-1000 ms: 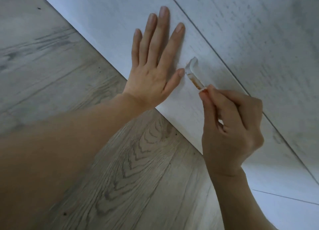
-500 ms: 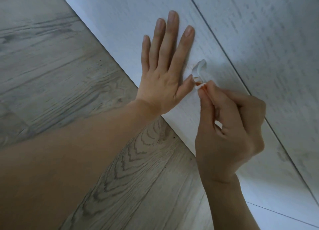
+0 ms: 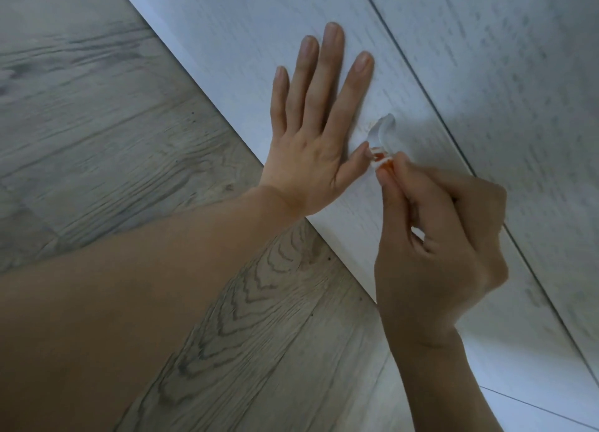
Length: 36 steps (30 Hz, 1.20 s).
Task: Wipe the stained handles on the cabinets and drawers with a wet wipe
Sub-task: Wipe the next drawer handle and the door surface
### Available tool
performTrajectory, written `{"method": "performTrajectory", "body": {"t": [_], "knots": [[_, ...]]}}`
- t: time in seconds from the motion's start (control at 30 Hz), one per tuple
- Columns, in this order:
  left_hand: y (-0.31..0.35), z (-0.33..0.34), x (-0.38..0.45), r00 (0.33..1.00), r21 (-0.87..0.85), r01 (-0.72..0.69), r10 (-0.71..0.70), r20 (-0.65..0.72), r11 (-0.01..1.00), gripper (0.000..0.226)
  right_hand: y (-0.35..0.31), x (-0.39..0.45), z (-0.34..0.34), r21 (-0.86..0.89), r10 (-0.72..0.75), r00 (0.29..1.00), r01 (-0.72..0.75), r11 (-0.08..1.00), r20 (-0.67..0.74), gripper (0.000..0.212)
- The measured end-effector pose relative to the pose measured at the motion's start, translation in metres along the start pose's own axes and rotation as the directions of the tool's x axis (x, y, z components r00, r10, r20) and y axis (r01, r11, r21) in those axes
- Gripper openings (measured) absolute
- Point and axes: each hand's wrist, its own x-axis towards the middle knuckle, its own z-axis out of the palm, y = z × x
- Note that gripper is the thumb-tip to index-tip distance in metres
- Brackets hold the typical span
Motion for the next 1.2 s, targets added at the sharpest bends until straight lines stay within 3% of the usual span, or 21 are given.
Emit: {"method": "performTrajectory", "body": {"t": [0.37,0.53,1.03,1.2], "knots": [[-0.001,-0.011,-0.001,0.999,0.020,-0.031,0.031,0.022,0.999,0.061,-0.004,0.004,0.009,-0.017,-0.006,1.000,0.006,1.000,-0.008,0.007],[-0.023,-0.014,-0.005,0.984,0.097,-0.172,0.168,0.051,0.980,0.068,-0.005,0.000,0.004,-0.020,0.021,1.000,-0.021,1.000,-0.013,0.007],[-0.027,-0.014,-0.006,0.981,0.073,-0.188,0.184,0.059,0.979,0.067,-0.002,0.000,0.005,-0.013,-0.033,0.999,0.032,0.999,-0.019,0.006],[-0.023,-0.012,-0.007,0.987,0.082,-0.155,0.150,0.061,0.985,0.078,-0.008,0.008,0.016,-0.031,-0.022,0.999,0.022,0.999,-0.025,0.006]]}}
